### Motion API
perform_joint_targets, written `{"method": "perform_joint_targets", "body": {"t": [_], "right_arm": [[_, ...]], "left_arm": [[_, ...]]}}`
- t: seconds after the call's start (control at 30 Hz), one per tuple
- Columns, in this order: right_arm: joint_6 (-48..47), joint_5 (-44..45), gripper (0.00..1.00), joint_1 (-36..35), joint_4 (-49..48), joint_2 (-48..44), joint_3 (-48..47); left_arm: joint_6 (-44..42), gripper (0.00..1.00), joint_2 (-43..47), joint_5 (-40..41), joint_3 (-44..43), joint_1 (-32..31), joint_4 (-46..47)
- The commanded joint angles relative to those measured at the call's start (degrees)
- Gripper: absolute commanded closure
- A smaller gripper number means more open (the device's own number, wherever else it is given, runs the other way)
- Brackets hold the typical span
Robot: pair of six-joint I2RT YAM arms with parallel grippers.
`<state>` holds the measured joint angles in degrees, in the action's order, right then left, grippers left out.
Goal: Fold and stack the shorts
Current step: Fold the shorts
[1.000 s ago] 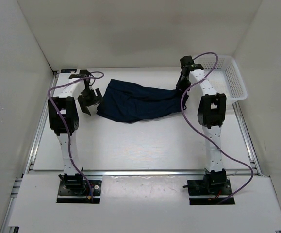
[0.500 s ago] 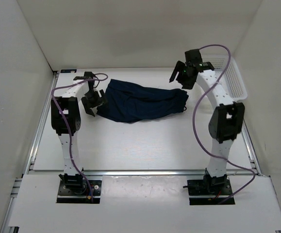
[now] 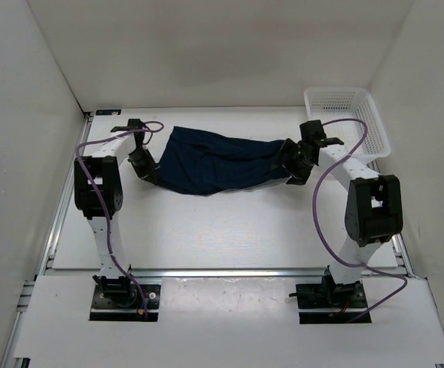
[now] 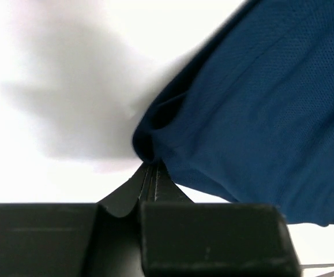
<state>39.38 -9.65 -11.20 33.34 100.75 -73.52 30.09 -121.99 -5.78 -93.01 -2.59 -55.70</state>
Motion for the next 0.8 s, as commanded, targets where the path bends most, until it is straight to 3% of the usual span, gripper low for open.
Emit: {"method": "perform_joint_targets", "body": {"t": [0.0,0.43,0.53,0.57,0.67,0.77], "right_arm": [[2.98,-4.32,0.15,0.65,-8.37,0.85,-1.10],[6.68,0.77,0.16,0.65,-11.90,12.09,-4.09],[7.21,2.27,0.35,0.13,-11.90,15.86,-6.97],[6.60,3.22,0.54,0.13,-11.90,16.75,-8.12],[5.19,4.55,0.92,-0.49,-7.95,17.99,-10.59],[3.87,5.78,1.00,-0.49,-6.10,15.10,-8.41]], "left_arm": [[1.47,0.90,8.34,1.83,2.83,2.41,1.82],[0.94,0.90,9.06,1.83,4.42,3.03,2.35],[0.24,0.90,9.06,1.83,4.42,3.56,2.35],[0.24,0.90,9.06,1.83,4.42,3.56,2.35],[0.24,0.90,9.66,1.83,4.95,3.56,2.35],[0.24,0.90,10.90,3.40,6.96,4.08,2.35]]}}
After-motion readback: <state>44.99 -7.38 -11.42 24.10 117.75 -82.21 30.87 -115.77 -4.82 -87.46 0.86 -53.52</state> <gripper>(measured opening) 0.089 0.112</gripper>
